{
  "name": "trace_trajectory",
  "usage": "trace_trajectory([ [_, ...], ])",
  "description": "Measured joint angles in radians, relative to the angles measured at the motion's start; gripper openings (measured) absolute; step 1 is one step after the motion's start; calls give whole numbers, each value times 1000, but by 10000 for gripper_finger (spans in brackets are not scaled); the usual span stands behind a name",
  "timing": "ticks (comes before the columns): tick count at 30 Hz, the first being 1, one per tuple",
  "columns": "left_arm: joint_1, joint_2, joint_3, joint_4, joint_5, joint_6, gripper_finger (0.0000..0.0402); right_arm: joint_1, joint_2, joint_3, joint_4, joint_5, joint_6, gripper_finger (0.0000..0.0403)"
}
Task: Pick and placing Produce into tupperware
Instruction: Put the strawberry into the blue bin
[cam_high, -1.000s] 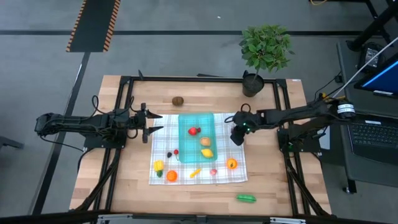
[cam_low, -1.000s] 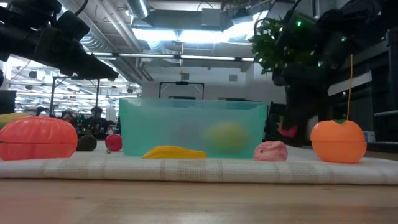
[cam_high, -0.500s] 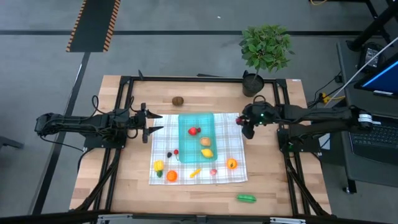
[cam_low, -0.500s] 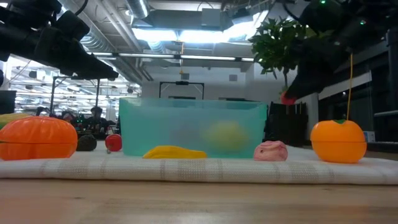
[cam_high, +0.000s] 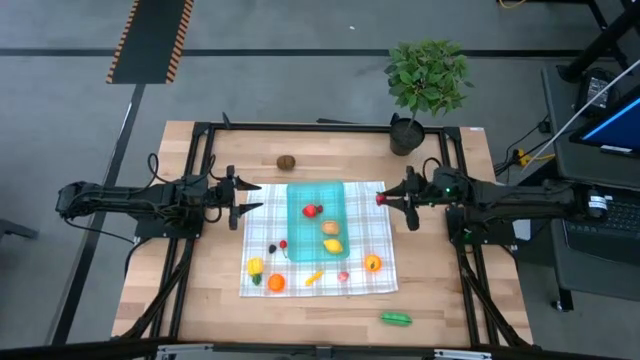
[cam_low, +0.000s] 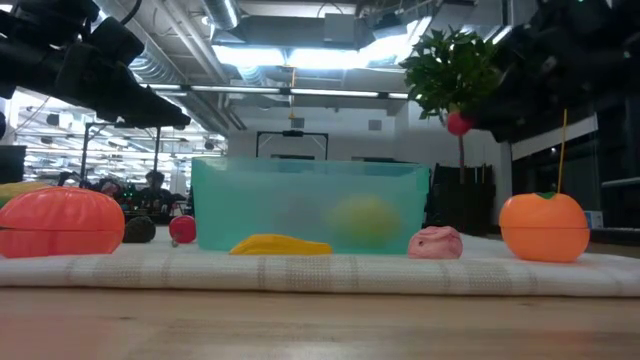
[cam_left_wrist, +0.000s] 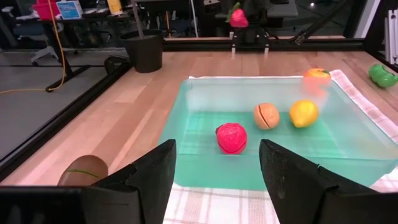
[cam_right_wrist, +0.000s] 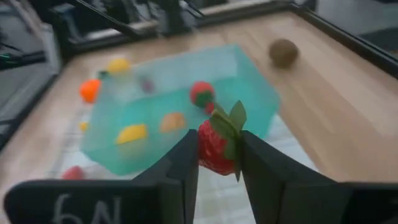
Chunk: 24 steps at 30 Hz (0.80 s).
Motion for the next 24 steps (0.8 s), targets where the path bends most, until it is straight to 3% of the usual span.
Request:
trace_trajectory([
  [10, 0, 0, 0, 0, 0, -1, 224, 0, -14, -68, 244, -228, -55, 100],
  [15, 0, 0, 0, 0, 0, -2, 224, 0, -14, -79, 306, -293, -58, 99],
  [20, 0, 0, 0, 0, 0, -2, 224, 0, -14, -79, 305, -292, -52, 99],
  [24, 0, 0, 0, 0, 0, -2, 224, 0, -14, -79, 305, -225, -49, 99],
])
